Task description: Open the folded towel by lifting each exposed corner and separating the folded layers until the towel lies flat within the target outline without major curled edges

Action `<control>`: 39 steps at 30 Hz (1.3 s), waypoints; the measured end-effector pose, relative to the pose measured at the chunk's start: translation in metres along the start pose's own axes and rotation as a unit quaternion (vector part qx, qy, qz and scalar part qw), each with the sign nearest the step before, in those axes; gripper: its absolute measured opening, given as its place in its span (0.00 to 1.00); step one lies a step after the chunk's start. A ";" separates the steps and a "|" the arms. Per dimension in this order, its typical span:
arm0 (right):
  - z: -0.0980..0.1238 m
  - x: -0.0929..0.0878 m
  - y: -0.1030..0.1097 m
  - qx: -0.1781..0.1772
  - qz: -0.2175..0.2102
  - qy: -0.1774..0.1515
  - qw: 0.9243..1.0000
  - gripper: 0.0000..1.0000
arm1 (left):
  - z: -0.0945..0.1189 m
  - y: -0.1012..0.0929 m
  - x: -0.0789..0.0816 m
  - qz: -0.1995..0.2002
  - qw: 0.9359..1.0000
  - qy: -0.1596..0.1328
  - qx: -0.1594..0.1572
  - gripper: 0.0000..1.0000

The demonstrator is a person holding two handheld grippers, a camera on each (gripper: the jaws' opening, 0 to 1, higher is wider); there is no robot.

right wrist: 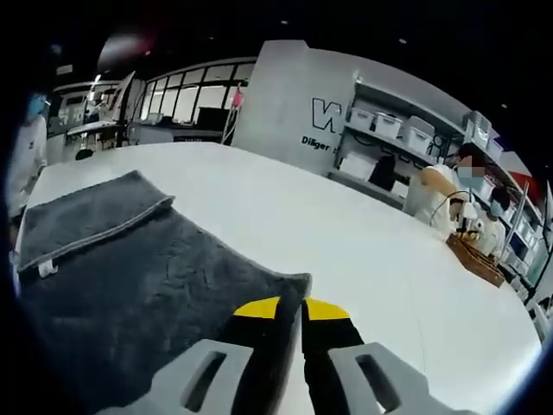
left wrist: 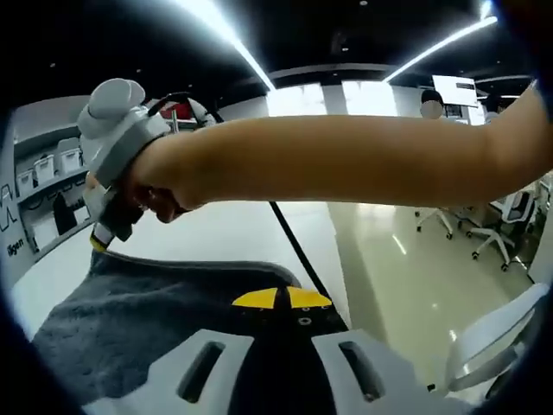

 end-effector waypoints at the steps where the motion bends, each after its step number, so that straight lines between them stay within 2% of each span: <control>1: -0.001 0.000 0.000 0.000 0.000 0.000 1.000 0.03 | 0.000 -0.001 0.000 0.000 1.000 0.000 0.000 0.00; 9: -0.014 -0.003 0.002 0.010 0.003 0.005 1.000 0.01 | -0.003 -0.002 -0.005 0.015 0.999 0.012 0.035 0.00; 13: -0.019 -0.003 0.002 0.010 0.007 -0.002 1.000 0.00 | -0.003 -0.009 -0.004 -0.003 0.999 0.010 0.052 0.00; 19: -0.026 -0.010 0.000 0.010 0.005 0.003 1.000 0.00 | -0.002 -0.007 -0.004 0.011 0.999 0.007 0.048 0.00; 26: -0.037 -0.026 -0.009 0.006 -0.009 0.017 1.000 0.00 | -0.001 -0.012 -0.005 0.010 0.998 -0.006 0.054 0.00; 31: -0.041 -0.034 -0.012 0.003 -0.014 0.024 1.000 0.00 | -0.001 -0.009 -0.005 0.022 0.999 -0.007 0.039 0.00; 39: -0.045 -0.039 -0.018 0.013 -0.039 0.012 0.999 0.00 | -0.004 -0.004 -0.008 0.034 0.999 -0.015 0.033 0.00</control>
Point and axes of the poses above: the point that each gripper's makers call its tool centre point, and the gripper's own axes: z roughly backward along the fingers, y roughly to its left, x roughly out of its top, the point moved 10 cm from there along z, roughly backward along the fingers, and after that the axes turned 5 degrees about -z, right-handed, at the moved point
